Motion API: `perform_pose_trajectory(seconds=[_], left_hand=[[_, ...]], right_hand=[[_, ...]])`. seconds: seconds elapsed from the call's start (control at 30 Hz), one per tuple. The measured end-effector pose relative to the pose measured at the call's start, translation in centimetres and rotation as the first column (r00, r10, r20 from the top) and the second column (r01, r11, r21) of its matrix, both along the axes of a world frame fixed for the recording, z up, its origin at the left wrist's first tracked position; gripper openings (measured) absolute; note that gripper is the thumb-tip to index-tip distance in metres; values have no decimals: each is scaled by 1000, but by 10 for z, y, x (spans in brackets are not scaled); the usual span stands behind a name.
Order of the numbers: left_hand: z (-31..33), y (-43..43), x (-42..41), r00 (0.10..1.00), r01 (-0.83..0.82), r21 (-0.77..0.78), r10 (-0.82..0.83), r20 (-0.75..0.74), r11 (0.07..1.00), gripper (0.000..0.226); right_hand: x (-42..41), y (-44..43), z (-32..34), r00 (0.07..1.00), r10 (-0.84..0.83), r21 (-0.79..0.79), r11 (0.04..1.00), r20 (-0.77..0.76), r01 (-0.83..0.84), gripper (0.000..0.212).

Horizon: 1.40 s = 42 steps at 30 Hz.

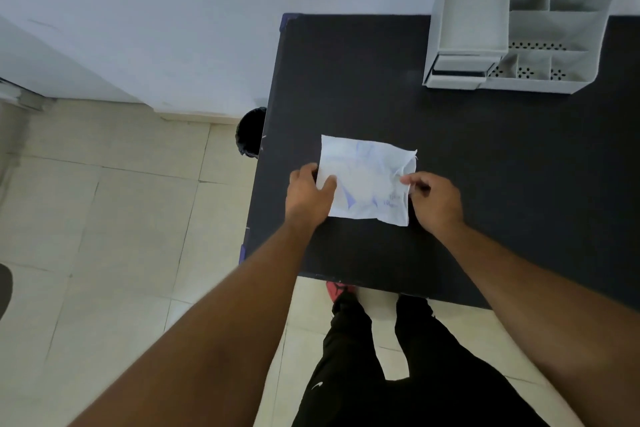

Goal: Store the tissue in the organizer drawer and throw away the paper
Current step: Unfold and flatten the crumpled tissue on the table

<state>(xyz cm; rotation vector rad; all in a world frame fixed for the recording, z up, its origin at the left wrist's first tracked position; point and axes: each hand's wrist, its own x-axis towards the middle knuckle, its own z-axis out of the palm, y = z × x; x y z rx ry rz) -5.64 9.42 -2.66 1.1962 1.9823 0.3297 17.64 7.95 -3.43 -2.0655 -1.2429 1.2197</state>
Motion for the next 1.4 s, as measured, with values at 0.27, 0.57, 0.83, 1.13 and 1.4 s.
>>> perform_pose_trajectory(seconds=[0.27, 0.57, 0.83, 1.13, 1.4], left_hand=[[13, 36, 23, 986, -131, -173, 145, 76, 976, 26], [35, 33, 18, 980, -196, 16, 195, 46, 980, 27], [68, 31, 11, 902, -125, -133, 168, 398, 983, 40], [75, 35, 15, 922, -266, 7, 252, 293, 964, 40], [64, 37, 30, 952, -302, 45, 299, 70, 952, 14]], right_hand=[[-8, 2, -4, 878, -347, -163, 937, -328, 310, 23], [-13, 1, 5, 841, -467, -179, 884, -273, 432, 38], [1, 1, 7, 782, -543, -320, 832, -306, 452, 9], [-6, 3, 9, 801, -559, -242, 824, -213, 511, 14], [-16, 4, 19, 910, -393, -97, 919, -131, 383, 15]])
